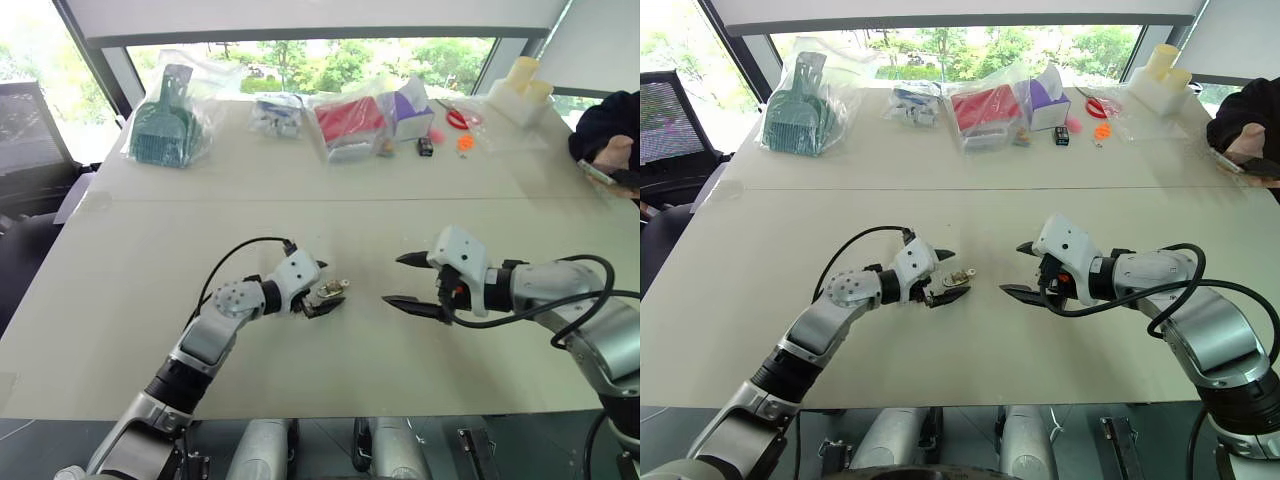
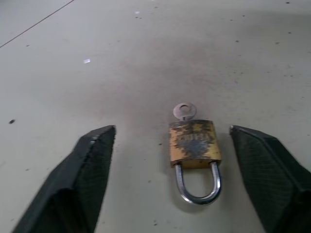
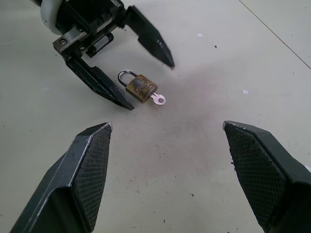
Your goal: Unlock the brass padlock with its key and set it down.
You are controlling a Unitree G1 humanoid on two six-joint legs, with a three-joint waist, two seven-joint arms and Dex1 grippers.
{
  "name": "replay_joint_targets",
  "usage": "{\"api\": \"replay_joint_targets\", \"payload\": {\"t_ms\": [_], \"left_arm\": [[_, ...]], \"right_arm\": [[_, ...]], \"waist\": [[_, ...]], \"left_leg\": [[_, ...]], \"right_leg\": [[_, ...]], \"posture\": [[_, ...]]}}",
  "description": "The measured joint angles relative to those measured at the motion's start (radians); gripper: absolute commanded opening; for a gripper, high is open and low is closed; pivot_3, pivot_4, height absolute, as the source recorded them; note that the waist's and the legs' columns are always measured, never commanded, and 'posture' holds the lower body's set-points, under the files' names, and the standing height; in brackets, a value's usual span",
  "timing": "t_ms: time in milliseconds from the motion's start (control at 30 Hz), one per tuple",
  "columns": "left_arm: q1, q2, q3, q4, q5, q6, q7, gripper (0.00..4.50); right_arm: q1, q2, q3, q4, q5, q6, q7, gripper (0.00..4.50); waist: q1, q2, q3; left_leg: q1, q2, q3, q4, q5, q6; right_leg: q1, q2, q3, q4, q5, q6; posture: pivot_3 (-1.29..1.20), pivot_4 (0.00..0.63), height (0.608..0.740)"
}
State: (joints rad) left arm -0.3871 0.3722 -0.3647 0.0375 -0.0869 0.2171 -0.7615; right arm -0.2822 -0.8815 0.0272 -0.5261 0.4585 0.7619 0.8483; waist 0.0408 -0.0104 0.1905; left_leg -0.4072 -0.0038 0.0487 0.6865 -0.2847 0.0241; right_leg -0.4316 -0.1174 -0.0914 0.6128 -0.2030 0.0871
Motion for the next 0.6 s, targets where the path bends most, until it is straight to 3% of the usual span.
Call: {"api": "replay_joint_targets", "payload": {"t_ms": [133, 167, 400, 600], "left_arm": [[0.015, 0.038, -0.004, -0.042, -0.002, 0.021, -0.03, 0.88], [0.018, 0.05, 0.001, -0.054, -0.004, 0.034, -0.036, 0.77], [-0.006, 0.117, 0.045, -0.078, -0.053, 0.112, -0.121, 0.77], [-0.227, 0.258, 0.143, -0.018, -0.229, 0.164, -0.441, 0.77]], "right_arm": [[-0.004, 0.0, 0.003, 0.001, -0.004, -0.005, 0.002, 3.83], [-0.009, 0.001, 0.007, 0.003, -0.005, -0.006, 0.003, 3.83], [-0.089, 0.074, 0.099, 0.07, -0.101, -0.093, -0.027, 3.83], [-0.17, 0.125, 0.287, 0.206, -0.369, -0.41, -0.047, 3.83]], "waist": [[-0.006, 0.0, 0.0], [-0.008, 0.0, 0.0], [-0.012, 0.0, 0.0], [-0.005, 0.0, 0.0]], "left_leg": [[0.0, 0.001, 0.0, 0.0, 0.0, 0.0], [0.0, 0.001, 0.0, 0.0, 0.0, 0.0], [0.0, 0.001, 0.0, 0.0, 0.0, 0.0], [-0.002, 0.0, 0.001, 0.0, 0.0, 0.0]], "right_leg": [[0.0, 0.001, 0.0, 0.0, 0.0, 0.0], [-0.001, 0.001, 0.0, 0.001, 0.0, 0.0], [-0.001, 0.002, 0.0, 0.001, 0.0, 0.0], [-0.003, 0.002, 0.0, 0.001, 0.0, 0.001]], "posture": [[0.0, 0.15, 0.74], [0.0, 0.15, 0.74], [0.0, 0.15, 0.74], [0.0, 0.15, 0.74]]}}
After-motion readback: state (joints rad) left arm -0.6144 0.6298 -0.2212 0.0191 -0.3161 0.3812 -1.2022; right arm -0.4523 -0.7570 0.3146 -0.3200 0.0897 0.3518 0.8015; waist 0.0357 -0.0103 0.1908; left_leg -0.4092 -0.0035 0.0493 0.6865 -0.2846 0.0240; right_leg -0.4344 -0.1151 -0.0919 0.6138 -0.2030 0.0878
